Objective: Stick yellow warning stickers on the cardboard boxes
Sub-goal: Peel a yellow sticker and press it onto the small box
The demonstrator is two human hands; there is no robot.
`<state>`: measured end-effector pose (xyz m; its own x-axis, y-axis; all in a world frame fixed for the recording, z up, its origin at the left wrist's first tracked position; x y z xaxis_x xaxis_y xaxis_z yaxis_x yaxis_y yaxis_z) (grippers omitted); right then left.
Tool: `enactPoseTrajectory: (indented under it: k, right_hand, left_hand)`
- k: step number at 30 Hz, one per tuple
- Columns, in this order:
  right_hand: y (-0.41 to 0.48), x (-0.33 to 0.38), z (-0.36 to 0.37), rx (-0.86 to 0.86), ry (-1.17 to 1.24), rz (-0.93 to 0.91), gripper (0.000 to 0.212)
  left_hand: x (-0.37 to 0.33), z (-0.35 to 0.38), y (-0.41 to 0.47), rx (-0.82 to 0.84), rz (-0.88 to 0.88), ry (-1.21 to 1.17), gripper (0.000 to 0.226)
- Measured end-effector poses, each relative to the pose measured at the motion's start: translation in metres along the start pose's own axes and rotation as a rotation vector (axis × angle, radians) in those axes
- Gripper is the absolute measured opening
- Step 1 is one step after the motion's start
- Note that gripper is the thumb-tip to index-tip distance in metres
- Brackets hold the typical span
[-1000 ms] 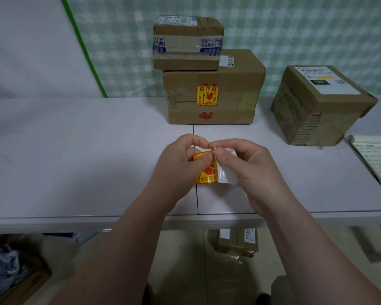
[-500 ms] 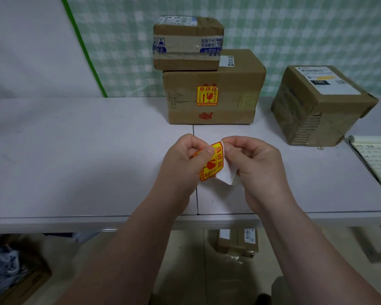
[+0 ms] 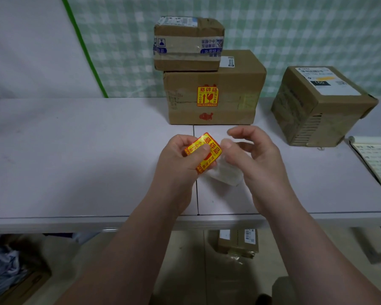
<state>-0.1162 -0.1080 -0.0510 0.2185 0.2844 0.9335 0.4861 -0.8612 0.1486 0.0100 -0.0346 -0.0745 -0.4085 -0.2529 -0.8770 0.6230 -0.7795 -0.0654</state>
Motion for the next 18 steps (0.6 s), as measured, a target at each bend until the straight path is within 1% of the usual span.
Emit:
enactPoseTrajectory:
  k: [2, 4, 7, 14, 18]
  right_hand:
    - [-0.004, 0.009, 0.004, 0.043, -0.166, -0.096, 0.029]
    - [-0.005, 0.014, 0.006, 0.049, -0.284, -0.164, 0.037]
    - [-0.005, 0.015, 0.003, 0.002, -0.298, -0.179, 0.046]
    - [-0.003, 0.012, 0.001, -0.047, -0.263, -0.147, 0.025]
    - [-0.004, 0.014, 0.002, -0.037, -0.275, -0.168, 0.023]
  left_hand:
    - [0.000, -0.002, 0.001, -0.007, 0.013, -0.012, 0.015]
    - [-0.001, -0.003, 0.001, -0.015, 0.011, -0.030, 0.015]
    - [-0.003, -0.002, 0.001, -0.014, 0.012, -0.069, 0.014]
    - [-0.004, -0.002, 0.002, 0.006, 0.030, -0.030, 0.019]
    - [-0.003, -0.002, 0.002, 0.012, 0.013, -0.037, 0.023]
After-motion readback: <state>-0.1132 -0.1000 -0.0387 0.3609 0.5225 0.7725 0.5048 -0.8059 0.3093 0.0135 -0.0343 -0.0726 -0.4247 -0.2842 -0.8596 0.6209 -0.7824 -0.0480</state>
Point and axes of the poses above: each hand's wrist, its own y-axis towards the middle knuckle, its own z-axis out of the palm, x = y × z, the point moved 8 cm from there along y, towards the middle knuckle, and after that the axes turned 15 degrees about -y, right-handed, at the moved point
